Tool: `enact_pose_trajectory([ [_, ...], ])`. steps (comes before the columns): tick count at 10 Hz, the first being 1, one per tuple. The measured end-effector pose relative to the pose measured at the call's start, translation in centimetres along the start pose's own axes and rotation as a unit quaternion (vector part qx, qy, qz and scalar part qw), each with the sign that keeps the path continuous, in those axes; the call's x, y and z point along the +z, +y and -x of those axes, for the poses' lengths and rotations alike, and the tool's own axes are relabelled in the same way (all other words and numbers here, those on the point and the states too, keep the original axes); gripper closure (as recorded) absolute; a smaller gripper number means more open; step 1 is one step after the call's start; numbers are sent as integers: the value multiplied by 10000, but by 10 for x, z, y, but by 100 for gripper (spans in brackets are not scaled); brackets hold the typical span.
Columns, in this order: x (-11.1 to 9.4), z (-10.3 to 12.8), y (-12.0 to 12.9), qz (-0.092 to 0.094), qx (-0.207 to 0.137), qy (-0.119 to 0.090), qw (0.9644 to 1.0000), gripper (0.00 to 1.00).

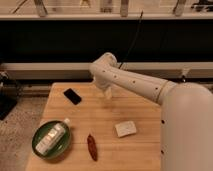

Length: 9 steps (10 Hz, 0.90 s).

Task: Push the eraser across the table

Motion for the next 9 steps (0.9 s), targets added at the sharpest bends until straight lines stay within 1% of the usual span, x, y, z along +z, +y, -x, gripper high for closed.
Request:
enact_pose_trajectory([
  [3, 6, 0, 0, -20, -23, -52, 10000, 21],
  [6, 11, -1, 0, -35, -43, -86, 9999, 41],
  [8, 15, -1, 1, -43, -55, -123, 9999, 44],
  [9, 17, -2, 2, -45, -62, -133, 9999, 50],
])
